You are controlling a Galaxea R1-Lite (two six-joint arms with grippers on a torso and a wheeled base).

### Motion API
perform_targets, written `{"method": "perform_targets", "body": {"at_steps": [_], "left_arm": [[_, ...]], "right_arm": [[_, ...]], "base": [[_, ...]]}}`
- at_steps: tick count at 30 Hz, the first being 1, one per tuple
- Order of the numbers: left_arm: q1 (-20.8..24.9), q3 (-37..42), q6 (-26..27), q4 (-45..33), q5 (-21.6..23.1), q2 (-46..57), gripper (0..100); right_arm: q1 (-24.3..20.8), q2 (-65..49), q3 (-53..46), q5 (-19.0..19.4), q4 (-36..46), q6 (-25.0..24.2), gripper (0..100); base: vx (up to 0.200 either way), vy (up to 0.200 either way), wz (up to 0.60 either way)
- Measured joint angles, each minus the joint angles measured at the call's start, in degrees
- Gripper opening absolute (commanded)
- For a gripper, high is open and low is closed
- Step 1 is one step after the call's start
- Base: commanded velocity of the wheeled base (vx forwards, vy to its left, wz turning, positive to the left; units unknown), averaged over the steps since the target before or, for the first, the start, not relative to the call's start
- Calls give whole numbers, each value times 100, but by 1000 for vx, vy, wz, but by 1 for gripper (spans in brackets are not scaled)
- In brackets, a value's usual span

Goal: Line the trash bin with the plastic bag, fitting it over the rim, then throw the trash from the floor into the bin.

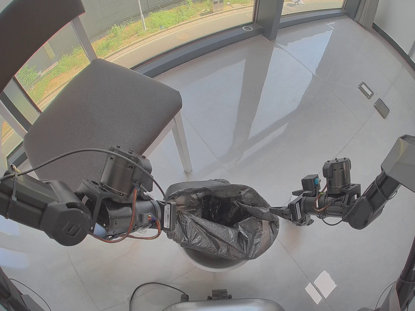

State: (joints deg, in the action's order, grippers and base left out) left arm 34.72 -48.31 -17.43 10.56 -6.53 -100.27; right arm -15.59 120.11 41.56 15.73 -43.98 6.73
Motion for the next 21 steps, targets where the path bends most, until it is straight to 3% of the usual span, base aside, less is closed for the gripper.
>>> {"method": "perform_targets", "body": {"at_steps": [15, 21], "left_arm": [[-134, -1565, -321, -352, -183, -708, 0], [-297, -1762, -339, -528, -304, -922, 0]], "right_arm": [[2, -556, -254, 6, -77, 115, 100], [-39, -738, -369, 9, -224, 132, 100]], "base": [[0, 0, 0], [0, 0, 0]]}}
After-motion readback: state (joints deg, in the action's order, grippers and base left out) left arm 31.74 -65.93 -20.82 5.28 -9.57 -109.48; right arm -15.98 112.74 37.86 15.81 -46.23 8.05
